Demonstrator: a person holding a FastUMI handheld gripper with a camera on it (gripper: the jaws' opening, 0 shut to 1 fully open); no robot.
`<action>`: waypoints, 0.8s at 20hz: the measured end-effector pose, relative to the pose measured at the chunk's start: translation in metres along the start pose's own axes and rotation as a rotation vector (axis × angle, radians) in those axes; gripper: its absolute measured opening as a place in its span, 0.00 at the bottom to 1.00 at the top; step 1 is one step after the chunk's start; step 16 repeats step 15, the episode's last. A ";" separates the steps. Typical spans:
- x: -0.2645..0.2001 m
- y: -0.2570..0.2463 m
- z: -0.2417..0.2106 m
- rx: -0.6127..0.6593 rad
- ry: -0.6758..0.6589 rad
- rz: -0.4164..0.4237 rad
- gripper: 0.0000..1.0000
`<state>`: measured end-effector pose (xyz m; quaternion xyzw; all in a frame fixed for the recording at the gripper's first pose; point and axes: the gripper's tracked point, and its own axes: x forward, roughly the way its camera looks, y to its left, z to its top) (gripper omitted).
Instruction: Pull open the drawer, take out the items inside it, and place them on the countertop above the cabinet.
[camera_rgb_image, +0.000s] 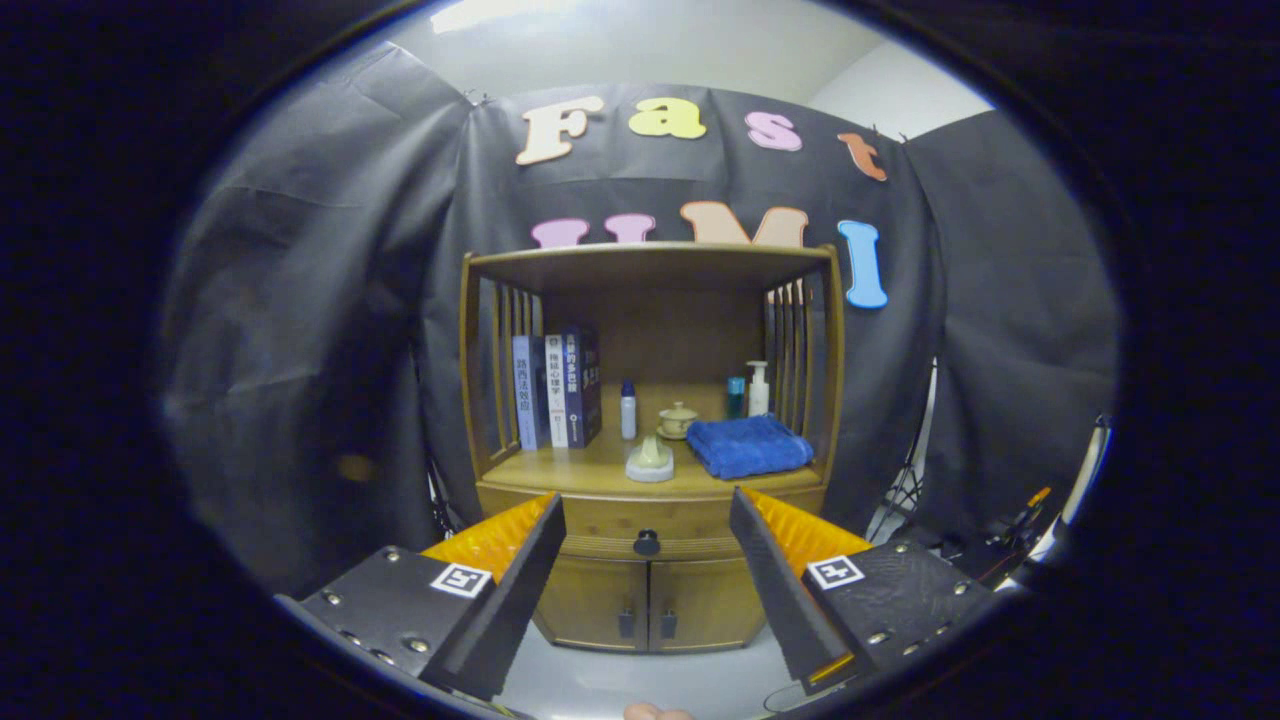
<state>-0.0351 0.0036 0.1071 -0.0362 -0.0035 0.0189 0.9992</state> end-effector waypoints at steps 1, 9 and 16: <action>-0.005 -0.006 0.007 -0.009 -0.008 -0.002 0.99; -0.040 -0.015 0.017 0.002 -0.008 0.048 0.99; -0.053 -0.027 0.014 -0.036 0.016 0.069 0.99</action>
